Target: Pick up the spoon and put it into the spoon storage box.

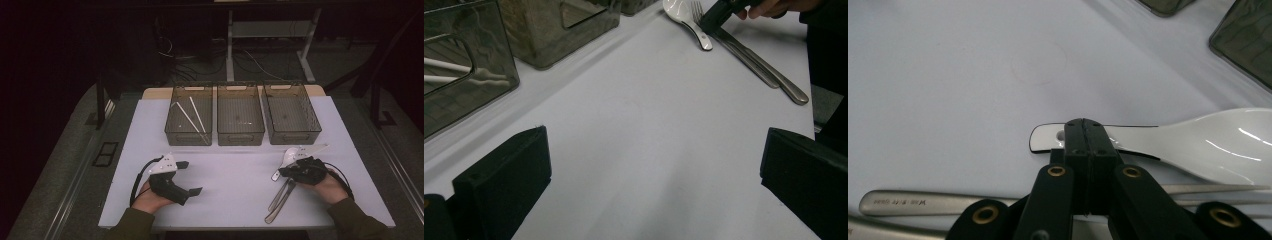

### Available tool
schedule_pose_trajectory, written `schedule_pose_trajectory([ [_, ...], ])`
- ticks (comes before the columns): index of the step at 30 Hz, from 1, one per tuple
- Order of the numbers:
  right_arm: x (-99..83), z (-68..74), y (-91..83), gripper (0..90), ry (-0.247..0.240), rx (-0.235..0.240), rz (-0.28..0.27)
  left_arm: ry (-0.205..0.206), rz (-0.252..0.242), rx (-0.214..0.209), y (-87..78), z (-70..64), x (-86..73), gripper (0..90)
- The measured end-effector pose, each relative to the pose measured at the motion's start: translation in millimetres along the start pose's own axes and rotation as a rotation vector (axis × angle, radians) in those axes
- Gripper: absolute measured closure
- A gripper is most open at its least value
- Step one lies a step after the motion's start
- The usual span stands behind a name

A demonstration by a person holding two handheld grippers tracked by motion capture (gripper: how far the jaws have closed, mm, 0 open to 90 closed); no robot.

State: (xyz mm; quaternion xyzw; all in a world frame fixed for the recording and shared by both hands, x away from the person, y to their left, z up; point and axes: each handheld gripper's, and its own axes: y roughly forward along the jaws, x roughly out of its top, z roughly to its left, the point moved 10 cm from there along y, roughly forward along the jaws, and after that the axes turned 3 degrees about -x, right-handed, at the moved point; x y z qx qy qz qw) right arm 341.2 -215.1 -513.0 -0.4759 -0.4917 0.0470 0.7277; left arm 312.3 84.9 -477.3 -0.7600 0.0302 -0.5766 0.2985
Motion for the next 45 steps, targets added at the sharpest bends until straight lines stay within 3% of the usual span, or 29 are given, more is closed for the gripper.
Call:
schedule_pose_trajectory([
  [12, 13.5, -4.1, 10.3, 89.6, 0.009, -0.012, -0.024, -0.003, -0.005, 0.002, -0.1, -0.4, 0.9, 0.0],
  [45, 40.2, -18.2, 42.3, 89.6, 0.002, -0.057, 0.009, -0.001, 0.000, 0.003, 0.0, -0.4, 0.3, 0.0],
])
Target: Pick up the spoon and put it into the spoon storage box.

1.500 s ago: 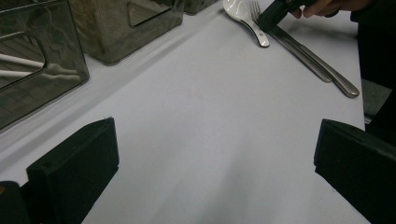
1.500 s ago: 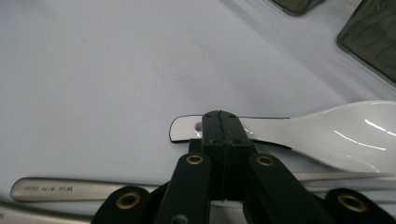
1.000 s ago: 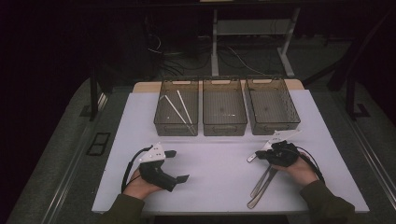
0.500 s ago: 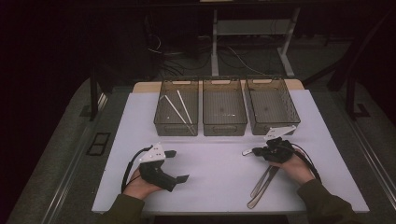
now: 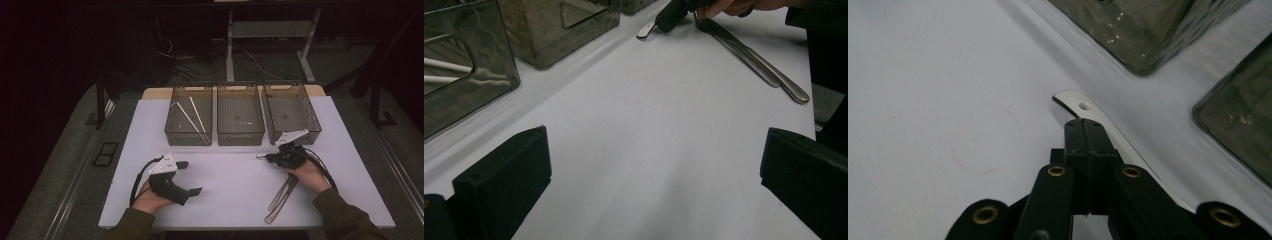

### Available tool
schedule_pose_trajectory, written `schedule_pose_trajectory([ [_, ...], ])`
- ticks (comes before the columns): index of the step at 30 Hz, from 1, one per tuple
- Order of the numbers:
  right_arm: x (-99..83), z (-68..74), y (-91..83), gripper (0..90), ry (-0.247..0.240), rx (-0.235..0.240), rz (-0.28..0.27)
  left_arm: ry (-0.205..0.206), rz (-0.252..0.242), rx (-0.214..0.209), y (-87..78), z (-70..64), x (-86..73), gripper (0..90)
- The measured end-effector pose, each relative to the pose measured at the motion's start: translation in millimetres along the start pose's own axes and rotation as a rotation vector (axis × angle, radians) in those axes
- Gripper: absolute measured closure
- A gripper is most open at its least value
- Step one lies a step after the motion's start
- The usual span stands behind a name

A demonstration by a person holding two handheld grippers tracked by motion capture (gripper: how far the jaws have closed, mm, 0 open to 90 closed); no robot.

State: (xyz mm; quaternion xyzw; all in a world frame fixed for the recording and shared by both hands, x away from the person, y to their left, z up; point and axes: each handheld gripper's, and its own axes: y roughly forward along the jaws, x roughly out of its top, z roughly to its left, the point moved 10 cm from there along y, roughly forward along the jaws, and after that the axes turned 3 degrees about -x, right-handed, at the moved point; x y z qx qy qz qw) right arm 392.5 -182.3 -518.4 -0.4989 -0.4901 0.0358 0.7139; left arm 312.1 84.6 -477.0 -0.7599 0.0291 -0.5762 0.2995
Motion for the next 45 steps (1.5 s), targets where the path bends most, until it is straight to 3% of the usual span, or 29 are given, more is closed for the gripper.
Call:
schedule_pose_trajectory([
  [7, 5.9, -4.5, -15.6, 89.4, 0.020, 0.014, -0.043, 0.003, -0.001, 0.000, -0.4, -0.1, 0.3, 0.0],
  [11, 7.3, -19.3, -33.4, 83.3, 0.052, 0.006, -0.063, 0.000, 0.001, 0.001, -0.1, 0.2, -0.1, 0.0],
  [14, 2.9, -35.2, -42.6, 76.8, 0.077, -0.030, -0.068, 0.000, 0.002, 0.000, 0.4, 0.1, -0.3, 0.0],
  [19, -6.2, -56.8, -51.4, 68.6, 0.133, -0.053, -0.045, 0.000, 0.005, 0.001, 0.6, 0.8, -0.8, 0.0],
  [24, -16.2, -70.4, -48.3, 61.2, 0.175, -0.062, 0.001, -0.001, 0.005, 0.001, 0.5, 0.9, -0.8, 0.0],
  [29, -25.5, -69.7, -40.0, 53.2, 0.189, -0.038, 0.056, -0.002, 0.005, 0.001, 0.4, 0.9, -0.9, 0.0],
  [33, -30.8, -69.0, -34.2, 48.6, 0.184, -0.048, 0.091, -0.001, 0.003, 0.002, 0.1, 0.6, -0.6, 0.0],
  [41, -34.9, -65.5, -29.8, 47.9, 0.179, -0.043, 0.122, 0.000, 0.004, 0.005, 0.0, 0.8, -0.6, 0.0],
  [45, -35.0, -61.0, -30.4, 54.0, 0.155, -0.027, 0.129, 0.000, 0.002, 0.005, -0.3, 0.6, -0.3, 0.0],
])
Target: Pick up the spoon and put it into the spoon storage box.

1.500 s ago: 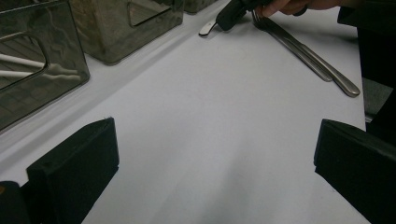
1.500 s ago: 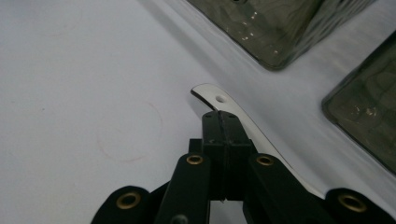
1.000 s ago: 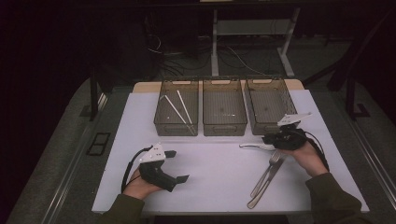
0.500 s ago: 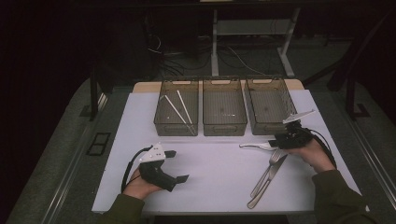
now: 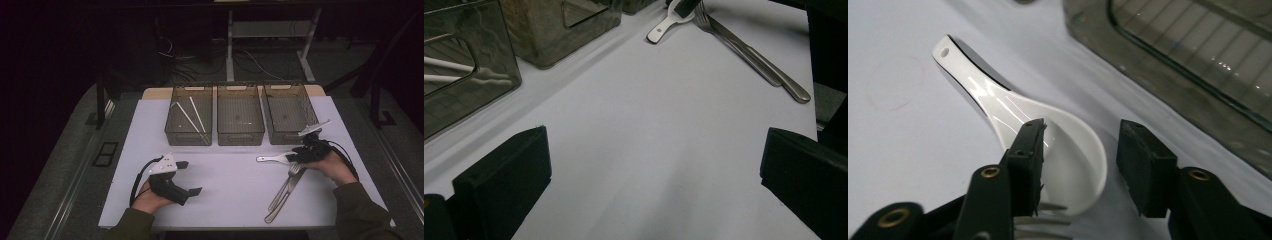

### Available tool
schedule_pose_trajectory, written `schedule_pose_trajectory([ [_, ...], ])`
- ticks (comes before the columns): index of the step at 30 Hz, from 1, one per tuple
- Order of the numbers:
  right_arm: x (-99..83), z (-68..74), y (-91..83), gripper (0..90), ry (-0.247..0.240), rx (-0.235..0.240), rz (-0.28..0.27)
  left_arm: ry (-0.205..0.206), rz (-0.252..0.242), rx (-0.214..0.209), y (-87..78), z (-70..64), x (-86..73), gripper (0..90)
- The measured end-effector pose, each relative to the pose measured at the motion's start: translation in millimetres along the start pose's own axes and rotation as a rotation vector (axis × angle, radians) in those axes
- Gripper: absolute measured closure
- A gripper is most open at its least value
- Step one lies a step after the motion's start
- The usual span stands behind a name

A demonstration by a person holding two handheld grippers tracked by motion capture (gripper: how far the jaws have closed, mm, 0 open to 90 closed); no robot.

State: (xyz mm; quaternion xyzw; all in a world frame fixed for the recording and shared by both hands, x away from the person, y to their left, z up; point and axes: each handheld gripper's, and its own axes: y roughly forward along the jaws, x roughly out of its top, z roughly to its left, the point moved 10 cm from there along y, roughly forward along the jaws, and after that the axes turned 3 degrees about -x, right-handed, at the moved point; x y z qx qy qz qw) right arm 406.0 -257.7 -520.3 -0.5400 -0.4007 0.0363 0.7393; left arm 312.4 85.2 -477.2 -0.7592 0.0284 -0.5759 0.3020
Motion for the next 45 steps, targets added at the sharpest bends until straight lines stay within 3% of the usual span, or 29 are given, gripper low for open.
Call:
schedule_pose_trajectory([
  [8, -2.6, 11.1, -1.2, 66.6, -0.060, 0.056, 0.021, 0.001, -0.001, 0.000, 0.0, 0.0, 0.1, 0.0],
  [18, -4.3, 10.6, -6.7, 78.0, -0.102, 0.074, 0.011, 0.003, -0.001, 0.000, 0.2, -0.1, 0.1, 0.0],
  [21, -2.8, 10.5, -8.3, 81.1, -0.121, 0.064, -0.007, 0.002, 0.000, 0.000, 0.0, -0.1, 0.2, 0.0],
  [23, 0.8, 7.1, -9.3, 82.7, -0.128, 0.021, -0.026, 0.003, -0.001, 0.000, -0.2, -0.2, 0.3, 0.0],
  [28, 4.3, 6.1, -9.0, 82.8, -0.160, -0.003, -0.055, 0.005, -0.004, -0.002, -0.4, -0.4, 0.6, 0.0],
  [45, 17.9, 4.2, -35.0, 82.8, -0.128, 0.008, -0.182, 0.014, -0.012, -0.020, 0.7, -1.5, 1.6, 0.0],
])
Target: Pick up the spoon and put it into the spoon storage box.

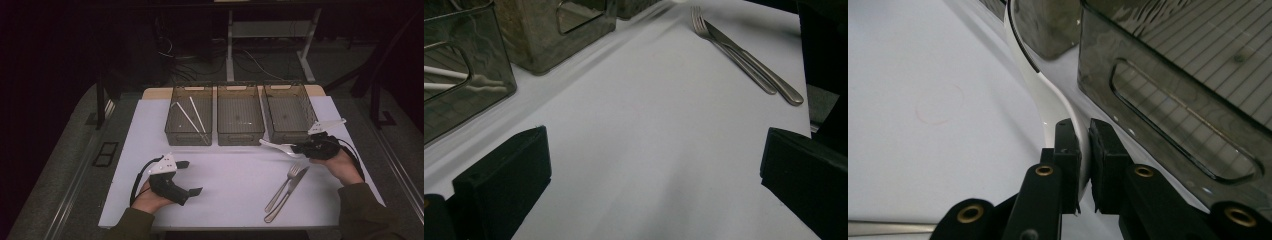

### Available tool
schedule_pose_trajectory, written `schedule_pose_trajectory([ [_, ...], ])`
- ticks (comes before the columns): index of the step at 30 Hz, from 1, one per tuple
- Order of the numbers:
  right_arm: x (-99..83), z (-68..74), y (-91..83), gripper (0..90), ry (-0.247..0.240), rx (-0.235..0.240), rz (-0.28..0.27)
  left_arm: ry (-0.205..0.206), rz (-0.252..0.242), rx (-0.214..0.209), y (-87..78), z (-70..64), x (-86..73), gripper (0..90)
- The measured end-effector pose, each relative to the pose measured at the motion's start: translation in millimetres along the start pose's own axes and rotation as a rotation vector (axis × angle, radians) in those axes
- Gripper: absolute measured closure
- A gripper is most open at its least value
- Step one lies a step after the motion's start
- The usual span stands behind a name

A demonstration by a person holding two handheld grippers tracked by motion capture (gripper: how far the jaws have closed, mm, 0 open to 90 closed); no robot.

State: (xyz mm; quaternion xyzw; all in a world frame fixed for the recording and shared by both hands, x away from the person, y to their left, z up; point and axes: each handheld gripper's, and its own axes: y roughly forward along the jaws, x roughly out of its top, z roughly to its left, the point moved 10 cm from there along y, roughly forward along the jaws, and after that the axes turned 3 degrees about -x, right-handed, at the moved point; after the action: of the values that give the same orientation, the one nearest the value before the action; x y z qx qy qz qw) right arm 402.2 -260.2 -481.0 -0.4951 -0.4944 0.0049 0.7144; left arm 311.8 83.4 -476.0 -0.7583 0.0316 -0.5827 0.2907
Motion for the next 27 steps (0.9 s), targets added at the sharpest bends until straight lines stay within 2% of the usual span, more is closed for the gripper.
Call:
schedule_pose_trajectory([
  [5, 7.9, 1.5, -6.8, 82.8, 0.014, 0.012, -0.040, -0.004, -0.007, 0.005, -0.8, 0.8, 0.8, 0.0],
  [14, 22.2, 0.4, -19.6, 82.7, 0.074, 0.008, -0.100, -0.007, -0.006, 0.009, -0.4, 0.3, 0.7, 0.0],
  [16, 25.3, -1.2, -20.6, 82.8, 0.088, -0.004, -0.104, -0.005, 0.005, 0.010, 0.1, 0.7, -0.7, 0.0],
  [27, 49.4, -5.2, -22.7, 82.7, 0.129, -0.006, -0.157, -0.014, -0.010, 0.007, 0.4, 0.9, 2.3, 0.0],
])
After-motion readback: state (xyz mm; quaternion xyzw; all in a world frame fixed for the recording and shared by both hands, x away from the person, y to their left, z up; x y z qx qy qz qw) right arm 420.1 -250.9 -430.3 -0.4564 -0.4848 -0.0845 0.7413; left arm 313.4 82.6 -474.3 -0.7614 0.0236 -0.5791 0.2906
